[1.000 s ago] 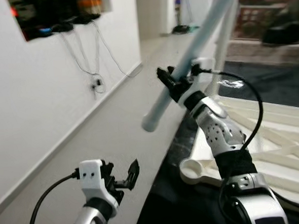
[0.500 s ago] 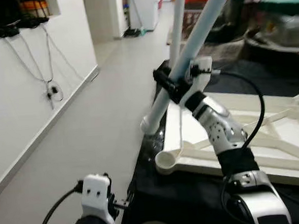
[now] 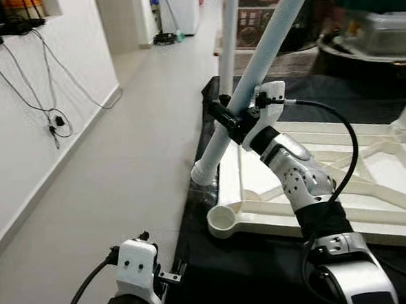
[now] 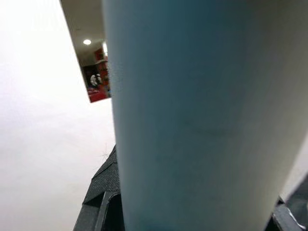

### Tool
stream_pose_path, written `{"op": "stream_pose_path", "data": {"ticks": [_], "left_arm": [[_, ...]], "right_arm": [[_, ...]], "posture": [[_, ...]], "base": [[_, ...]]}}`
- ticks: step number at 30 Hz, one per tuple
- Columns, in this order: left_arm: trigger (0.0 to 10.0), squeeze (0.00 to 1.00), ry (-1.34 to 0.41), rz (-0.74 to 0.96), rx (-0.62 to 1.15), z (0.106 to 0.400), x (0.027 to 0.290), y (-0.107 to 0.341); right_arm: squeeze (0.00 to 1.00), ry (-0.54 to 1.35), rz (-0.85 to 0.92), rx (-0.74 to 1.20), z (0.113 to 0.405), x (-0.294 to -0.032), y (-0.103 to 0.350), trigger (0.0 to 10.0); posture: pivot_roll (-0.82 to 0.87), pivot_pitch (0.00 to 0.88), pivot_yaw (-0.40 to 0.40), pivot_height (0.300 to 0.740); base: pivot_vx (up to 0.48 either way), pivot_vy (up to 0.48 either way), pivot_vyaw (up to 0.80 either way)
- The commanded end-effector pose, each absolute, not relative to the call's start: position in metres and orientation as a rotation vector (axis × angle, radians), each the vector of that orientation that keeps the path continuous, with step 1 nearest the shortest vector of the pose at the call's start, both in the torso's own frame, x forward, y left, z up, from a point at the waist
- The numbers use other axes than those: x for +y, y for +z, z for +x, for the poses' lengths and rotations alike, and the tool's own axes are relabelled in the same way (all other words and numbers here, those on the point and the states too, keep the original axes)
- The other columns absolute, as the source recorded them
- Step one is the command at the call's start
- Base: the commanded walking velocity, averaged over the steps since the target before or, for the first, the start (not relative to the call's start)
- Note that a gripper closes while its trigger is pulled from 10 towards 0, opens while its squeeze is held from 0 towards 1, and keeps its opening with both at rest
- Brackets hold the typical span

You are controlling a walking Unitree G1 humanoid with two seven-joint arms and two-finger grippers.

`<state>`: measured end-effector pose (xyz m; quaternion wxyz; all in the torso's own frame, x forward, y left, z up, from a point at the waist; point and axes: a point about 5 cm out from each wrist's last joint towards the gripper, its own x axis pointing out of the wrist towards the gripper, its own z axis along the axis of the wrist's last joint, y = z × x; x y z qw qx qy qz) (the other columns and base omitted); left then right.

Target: Building children table

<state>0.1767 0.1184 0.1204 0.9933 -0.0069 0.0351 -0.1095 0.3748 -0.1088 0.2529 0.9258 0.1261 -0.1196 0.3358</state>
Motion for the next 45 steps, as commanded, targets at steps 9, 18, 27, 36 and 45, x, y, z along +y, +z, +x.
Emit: {"op": "stream_pose_path", "data": {"ticks": [9, 18, 27, 36, 45], "left_arm": [[10.0, 0.0, -0.235, 0.025, 0.069, 0.173, 0.114, 0.116], [10.0, 0.0, -0.233, 0.027, 0.05, 0.17, 0.112, 0.119], [10.0, 0.0, -0.257, 0.044, 0.053, 0.155, 0.109, 0.124], [10.0, 0.0, -0.267, 0.035, 0.06, 0.153, 0.108, 0.125], [10.0, 0.0, -0.268, 0.025, 0.06, 0.147, 0.105, 0.131]], "right_arm": [[0.0, 0.663, 0.213, -0.316, 0.381, -0.125, 0.269, 10.0], [0.0, 0.929, 0.139, -0.296, 0.376, -0.12, 0.279, 10.0], [0.0, 1.259, 0.008, -0.162, 0.365, -0.153, 0.272, 10.0], [0.0, 1.442, 0.006, -0.094, 0.359, -0.144, 0.265, 10.0], [0.0, 1.574, -0.001, -0.1, 0.366, -0.125, 0.271, 10.0]], "posture": [[0.06, 0.037, -0.013, 0.74], [0.06, 0.054, -0.019, 0.74], [0.08, 0.113, -0.009, 0.74], [0.09, 0.133, 0.0, 0.74], [0.11, 0.178, -0.009, 0.74]], "base": [[0.0, 0.0, -0.35], [0.0, 0.0, 0.0], [0.0, 0.0, 0.0], [0.0, 0.0, 0.0], [0.0, 0.0, 0.0]]}}
